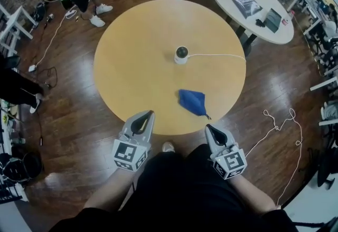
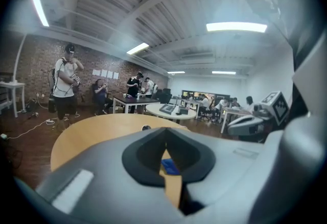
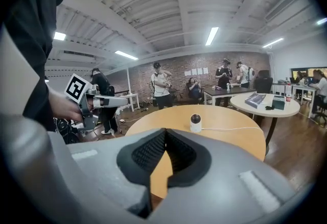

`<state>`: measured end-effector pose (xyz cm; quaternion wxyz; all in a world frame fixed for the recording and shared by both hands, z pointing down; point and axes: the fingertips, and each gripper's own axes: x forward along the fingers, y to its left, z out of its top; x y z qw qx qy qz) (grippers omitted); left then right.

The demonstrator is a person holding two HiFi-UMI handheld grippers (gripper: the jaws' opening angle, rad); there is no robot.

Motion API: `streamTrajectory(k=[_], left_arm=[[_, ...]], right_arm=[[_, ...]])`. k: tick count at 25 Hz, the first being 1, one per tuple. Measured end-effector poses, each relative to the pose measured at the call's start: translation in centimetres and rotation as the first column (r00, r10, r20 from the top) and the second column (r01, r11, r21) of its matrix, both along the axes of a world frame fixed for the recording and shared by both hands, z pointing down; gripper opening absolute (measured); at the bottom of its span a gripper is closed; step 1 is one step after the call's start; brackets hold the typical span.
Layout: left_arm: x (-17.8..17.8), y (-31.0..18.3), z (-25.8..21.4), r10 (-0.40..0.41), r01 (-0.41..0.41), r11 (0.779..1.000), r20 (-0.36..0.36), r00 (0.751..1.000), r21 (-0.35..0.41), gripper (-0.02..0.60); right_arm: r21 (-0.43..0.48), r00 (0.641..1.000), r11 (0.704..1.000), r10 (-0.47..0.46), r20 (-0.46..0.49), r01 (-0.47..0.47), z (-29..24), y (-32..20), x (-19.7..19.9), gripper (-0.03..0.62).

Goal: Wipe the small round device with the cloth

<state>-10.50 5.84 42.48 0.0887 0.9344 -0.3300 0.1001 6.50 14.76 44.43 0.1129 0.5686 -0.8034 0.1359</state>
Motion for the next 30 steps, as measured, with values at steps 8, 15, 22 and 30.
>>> streamTrajectory(k=[8,15,22,30], left_arm=[[1.5,-2.7,-2.2,0.026,-0.026,1.0,-0.085,0.996,0.01,0.005],[0.9,-3.7,-2.8,0.004,-0.002,0.999,-0.042,0.999,0.043,0.005],[0.7,-5.8,-2.8,-0.102,0.102,0.995,-0.021,0.995,-0.001,0.005],[3.4,-7.7,-4.5,-0.109,0.107,0.994,0.055,0.993,0.037,0.005]], right_arm=[[-0.013,0.999,1.0,0.021,-0.026,-0.021,0.0,-1.9,0.5,0.002],[-0.003,1.0,1.0,-0.015,0.025,0.015,1.4,-5.2,0.3,0.002],[-0.067,0.996,0.993,-0.093,0.013,0.094,3.3,-9.6,1.5,0.002],[-0.293,0.963,0.918,-0.25,0.099,0.268,8.7,-10.0,0.9,0.002]])
